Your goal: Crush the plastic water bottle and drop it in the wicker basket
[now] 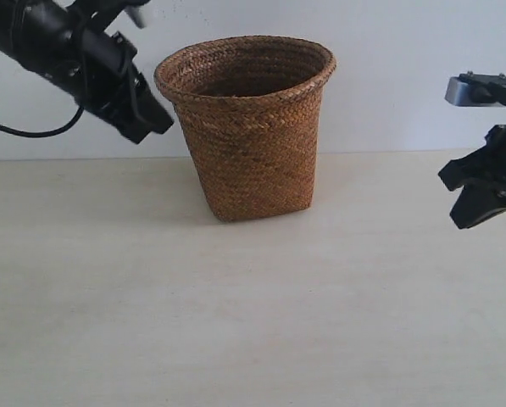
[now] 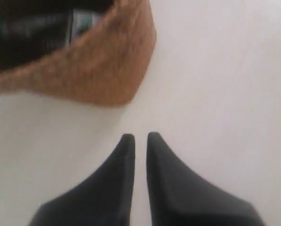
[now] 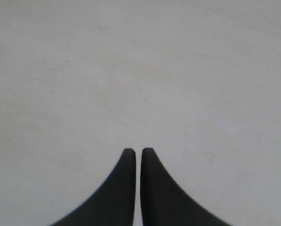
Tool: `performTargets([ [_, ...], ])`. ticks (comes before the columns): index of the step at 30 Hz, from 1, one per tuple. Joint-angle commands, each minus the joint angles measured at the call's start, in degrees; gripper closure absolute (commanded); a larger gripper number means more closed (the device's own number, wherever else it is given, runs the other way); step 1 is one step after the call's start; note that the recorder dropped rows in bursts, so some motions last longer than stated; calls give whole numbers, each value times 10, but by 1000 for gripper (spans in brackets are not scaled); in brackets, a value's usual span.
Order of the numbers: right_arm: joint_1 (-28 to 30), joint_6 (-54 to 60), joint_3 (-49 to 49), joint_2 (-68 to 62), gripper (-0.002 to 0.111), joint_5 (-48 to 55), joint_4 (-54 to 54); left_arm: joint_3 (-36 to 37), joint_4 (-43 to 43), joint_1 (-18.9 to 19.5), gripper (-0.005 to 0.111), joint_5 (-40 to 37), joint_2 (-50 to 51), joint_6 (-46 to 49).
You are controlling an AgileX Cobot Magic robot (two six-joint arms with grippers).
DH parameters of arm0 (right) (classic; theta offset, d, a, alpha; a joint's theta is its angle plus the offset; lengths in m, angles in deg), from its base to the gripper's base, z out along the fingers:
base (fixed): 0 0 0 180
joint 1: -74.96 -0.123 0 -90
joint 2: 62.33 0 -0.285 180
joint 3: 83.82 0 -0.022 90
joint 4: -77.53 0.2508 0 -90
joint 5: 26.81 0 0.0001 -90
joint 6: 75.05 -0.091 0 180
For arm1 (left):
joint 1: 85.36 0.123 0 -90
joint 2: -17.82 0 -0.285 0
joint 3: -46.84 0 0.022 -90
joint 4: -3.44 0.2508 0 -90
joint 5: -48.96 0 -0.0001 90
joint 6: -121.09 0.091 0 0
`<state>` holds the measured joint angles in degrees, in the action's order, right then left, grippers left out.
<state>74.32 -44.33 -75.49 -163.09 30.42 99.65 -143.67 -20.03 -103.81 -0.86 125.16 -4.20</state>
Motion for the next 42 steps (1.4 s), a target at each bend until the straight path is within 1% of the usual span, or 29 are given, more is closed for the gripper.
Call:
performTargets([
  [1, 1, -104, -24, 5, 108, 32, -148, 1, 128, 1, 101, -79, -9, -146],
  [3, 1, -138, -27, 6, 108, 55, -210, 1, 163, 1, 101, -115, -9, -188],
  [6, 1, -169, -26, 12, 108, 71, -258, 1, 205, 1, 102, -160, -12, -237],
  [10, 1, -199, -25, 42, 108, 63, -259, 2, 241, 1, 102, -193, -30, -306],
  [13, 1, -202, -25, 74, 108, 59, -252, 23, 235, 1, 102, -191, -55, -324],
  [17, 1, -204, 15, 141, 108, 22, -252, 100, 235, 1, 102, -146, -120, -324],
  [18, 1, -204, 49, 177, 108, -18, -252, 131, 235, 1, 102, -136, -145, -324],
  [19, 1, -204, 64, 192, 108, -35, -252, 148, 235, 1, 102, -128, -161, -325],
  [20, 1, -204, 102, 232, 108, -78, -252, 183, 235, 1, 102, -102, -192, -336],
  [24, 1, -225, 194, 342, 108, -167, -252, 271, 235, 1, 102, -17, -291, -371],
  [30, 1, -225, 271, 473, 108, -238, -252, 363, 215, 1, 102, 58, -394, -374],
  [36, 1, -227, 323, 568, 108, -277, -247, 442, 182, 1, 102, 141, -494, -374],
  [42, 1, -229, 377, 650, 108, -356, -216, 506, 153, 1, 102, 206, -581, -391],
])
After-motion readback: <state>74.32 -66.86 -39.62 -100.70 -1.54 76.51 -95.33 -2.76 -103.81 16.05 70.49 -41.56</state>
